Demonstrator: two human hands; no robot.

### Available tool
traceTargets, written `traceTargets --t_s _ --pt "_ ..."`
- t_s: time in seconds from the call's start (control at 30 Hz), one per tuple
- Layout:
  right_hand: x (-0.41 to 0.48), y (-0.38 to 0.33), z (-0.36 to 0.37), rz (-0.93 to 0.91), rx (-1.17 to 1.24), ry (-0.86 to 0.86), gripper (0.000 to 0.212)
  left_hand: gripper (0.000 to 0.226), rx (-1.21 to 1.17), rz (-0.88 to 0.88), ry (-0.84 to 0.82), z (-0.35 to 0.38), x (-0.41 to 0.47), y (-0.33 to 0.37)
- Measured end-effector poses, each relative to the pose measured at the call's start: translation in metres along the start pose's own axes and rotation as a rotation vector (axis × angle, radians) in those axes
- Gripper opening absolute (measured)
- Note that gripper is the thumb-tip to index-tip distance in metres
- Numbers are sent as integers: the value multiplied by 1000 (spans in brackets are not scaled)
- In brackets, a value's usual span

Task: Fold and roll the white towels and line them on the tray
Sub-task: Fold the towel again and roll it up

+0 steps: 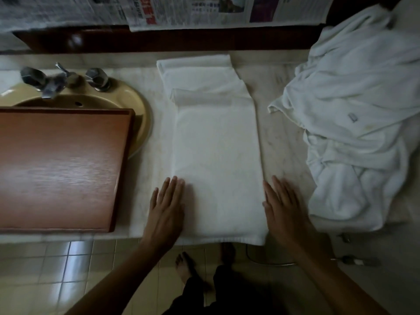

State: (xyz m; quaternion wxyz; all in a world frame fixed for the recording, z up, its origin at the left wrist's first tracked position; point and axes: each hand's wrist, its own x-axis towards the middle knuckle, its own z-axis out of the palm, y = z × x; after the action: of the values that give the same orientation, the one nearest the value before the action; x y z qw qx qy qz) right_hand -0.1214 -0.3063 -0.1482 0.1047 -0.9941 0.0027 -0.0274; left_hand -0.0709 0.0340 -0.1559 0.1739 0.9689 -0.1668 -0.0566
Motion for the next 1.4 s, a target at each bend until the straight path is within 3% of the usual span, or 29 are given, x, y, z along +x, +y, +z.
traceTargets --t_s 0.1,0.23,0.37,0.53,0.7,0.8,0.9,1.13,1.3,1.4 --pt "-24 -25 0 -106 152 7 56 60 -67 101 -50 4 -37 29" --pt "-59 -40 21 -326 67 -139 77 73 95 384 -208 18 -66 31" --pt "-58 -40 24 -335 53 -40 53 92 165 350 -193 9 -52 14" --pt "-58 -36 25 -428 -1 138 61 90 314 451 -200 -4 -56 7" --pt "-69 -25 26 -412 34 97 43 99 432 449 -238 -2 -60 7" --pt "-69 -20 11 -426 129 82 30 95 404 427 -233 -5 -59 13" --pt "-68 -16 -4 -364 266 20 30 82 310 405 -216 -9 -58 15" --pt "-52 -7 -29 -51 481 -180 19 14 -44 313 -70 -23 -62 1" --pt "-36 -5 -39 129 568 -336 19 12 -281 -38 -132 -44 -53 -1" --pt "-28 -2 -32 191 573 -372 16 12 -369 -157 -145 -51 -42 0"
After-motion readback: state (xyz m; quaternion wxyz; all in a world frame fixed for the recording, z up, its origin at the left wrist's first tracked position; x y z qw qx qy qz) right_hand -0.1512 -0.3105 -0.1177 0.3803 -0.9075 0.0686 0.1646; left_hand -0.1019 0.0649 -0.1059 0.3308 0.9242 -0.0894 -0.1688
